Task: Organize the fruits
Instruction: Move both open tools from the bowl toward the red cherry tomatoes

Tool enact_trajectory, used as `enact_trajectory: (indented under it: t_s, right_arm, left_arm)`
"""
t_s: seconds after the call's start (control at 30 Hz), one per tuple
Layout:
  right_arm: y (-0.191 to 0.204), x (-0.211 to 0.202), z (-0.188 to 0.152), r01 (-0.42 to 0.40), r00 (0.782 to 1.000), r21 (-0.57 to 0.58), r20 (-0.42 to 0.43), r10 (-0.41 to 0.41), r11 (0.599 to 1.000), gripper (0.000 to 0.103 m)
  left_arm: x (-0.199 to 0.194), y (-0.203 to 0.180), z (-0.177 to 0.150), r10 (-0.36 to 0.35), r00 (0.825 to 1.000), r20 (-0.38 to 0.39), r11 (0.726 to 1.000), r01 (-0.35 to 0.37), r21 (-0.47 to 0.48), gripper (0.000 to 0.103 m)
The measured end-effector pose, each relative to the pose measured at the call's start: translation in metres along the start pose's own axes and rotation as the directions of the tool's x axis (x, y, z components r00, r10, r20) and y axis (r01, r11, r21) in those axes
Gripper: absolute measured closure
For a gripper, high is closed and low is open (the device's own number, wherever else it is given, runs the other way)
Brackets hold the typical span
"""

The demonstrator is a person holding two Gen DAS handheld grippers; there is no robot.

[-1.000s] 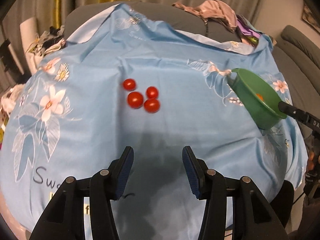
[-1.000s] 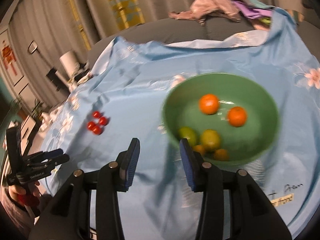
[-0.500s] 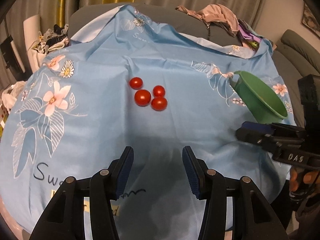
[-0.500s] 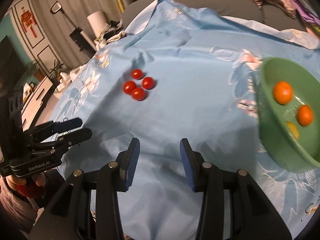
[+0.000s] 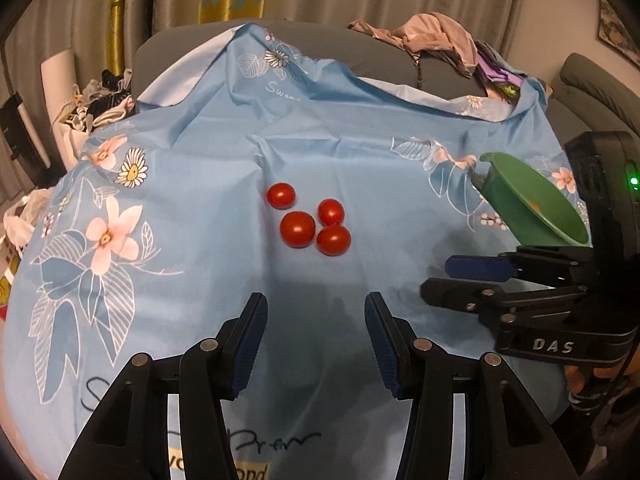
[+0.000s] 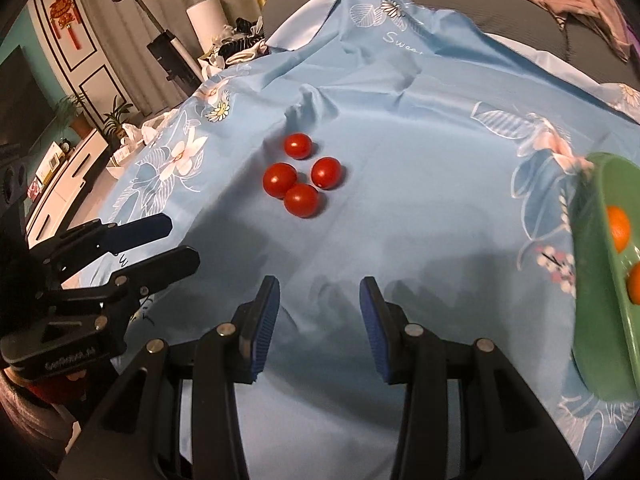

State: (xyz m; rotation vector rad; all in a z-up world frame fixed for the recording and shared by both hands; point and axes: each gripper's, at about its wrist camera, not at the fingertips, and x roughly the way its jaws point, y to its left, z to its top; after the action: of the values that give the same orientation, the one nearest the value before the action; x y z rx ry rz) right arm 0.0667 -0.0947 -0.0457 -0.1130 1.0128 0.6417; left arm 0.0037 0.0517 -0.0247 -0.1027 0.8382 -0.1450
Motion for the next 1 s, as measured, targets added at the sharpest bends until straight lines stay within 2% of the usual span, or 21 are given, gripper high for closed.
enact_trajectory:
  t_s: [0.5, 0.57, 0.6, 1.0]
  right_arm:
    - [0.004, 0.028, 0.02, 0.01, 0.999, -0.011, -0.031, -0.01, 1.0, 0.058]
    - [0.003, 0.029, 0.023, 0.013, 1.0, -0.004, -0.028, -0.013, 1.0, 0.055]
    - [0.002, 0.029, 0.024, 0.017, 0.999, 0.0, -0.028, -0.017, 1.0, 0.055]
    - [0.009, 0.051, 0.045, 0.031, 0.998, -0.052, -0.048, -0.034, 0.998, 0.054]
  left_arm:
    - [0.015, 0.012, 0.011, 0.037, 0.999, -0.017, 0.999, -0.037, -0.006, 0.053]
    - [0.016, 0.013, 0.011, 0.04, 0.999, -0.015, 0.999, -0.041, -0.005, 0.044]
    - [0.016, 0.014, 0.012, 0.046, 0.999, -0.011, 0.999, -0.046, -0.005, 0.035]
    - [0.003, 0.042, 0.017, 0.058, 0.998, 0.038, 0.998, -0.057, -0.036, 0.035]
